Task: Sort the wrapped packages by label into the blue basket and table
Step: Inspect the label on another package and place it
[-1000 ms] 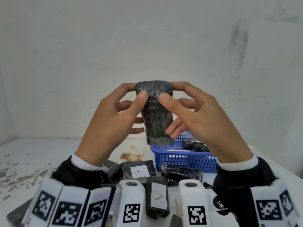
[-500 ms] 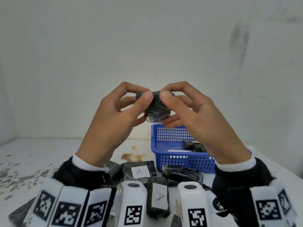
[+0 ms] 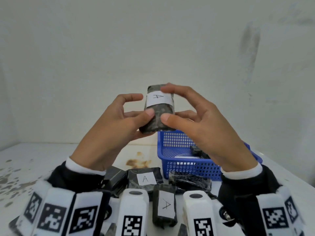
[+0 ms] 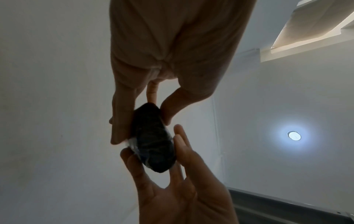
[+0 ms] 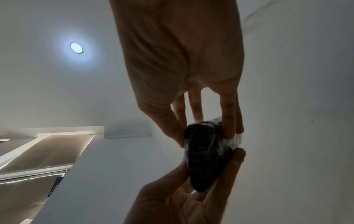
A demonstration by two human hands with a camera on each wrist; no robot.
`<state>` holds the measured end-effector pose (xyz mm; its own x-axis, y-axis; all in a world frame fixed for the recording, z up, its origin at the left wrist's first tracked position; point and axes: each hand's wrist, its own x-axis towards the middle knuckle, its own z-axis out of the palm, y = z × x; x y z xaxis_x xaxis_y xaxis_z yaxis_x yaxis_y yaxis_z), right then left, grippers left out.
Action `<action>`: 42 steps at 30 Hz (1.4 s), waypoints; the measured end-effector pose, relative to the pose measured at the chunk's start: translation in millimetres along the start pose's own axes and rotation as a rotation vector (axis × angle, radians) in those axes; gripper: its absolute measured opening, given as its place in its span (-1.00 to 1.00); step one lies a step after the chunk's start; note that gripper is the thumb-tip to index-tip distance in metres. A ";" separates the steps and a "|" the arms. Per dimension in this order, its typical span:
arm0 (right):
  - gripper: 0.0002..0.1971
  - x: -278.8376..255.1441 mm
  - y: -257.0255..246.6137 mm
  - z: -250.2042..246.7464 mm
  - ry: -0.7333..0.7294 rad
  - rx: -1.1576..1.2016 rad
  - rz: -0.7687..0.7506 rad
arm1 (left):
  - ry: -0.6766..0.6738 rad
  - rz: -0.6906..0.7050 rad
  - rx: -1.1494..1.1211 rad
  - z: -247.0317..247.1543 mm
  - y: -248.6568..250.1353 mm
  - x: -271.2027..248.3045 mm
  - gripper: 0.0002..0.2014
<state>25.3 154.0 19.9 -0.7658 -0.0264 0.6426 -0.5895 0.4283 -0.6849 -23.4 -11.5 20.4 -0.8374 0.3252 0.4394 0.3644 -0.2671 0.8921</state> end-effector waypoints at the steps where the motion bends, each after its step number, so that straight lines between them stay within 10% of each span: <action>1: -0.45 -0.5 0.8 -0.4 -0.002 0.001 -0.009 | 0.010 0.009 0.010 0.1 -0.8 0.5 -0.61; 9: -0.11 2.6 5.2 -2.3 0.051 0.046 0.076 | 0.012 0.096 0.148 -3.8 -4.8 2.9 -0.50; 42: -0.63 3.7 3.2 -6.5 0.141 -0.063 0.113 | 0.026 0.180 0.235 3.9 -10.4 4.8 -0.67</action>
<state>22.2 161.1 22.3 -0.7801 0.1504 0.6073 -0.4806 0.4775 -0.7355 -29.7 -3.6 13.6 -0.7595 0.2679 0.5928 0.5901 -0.0998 0.8011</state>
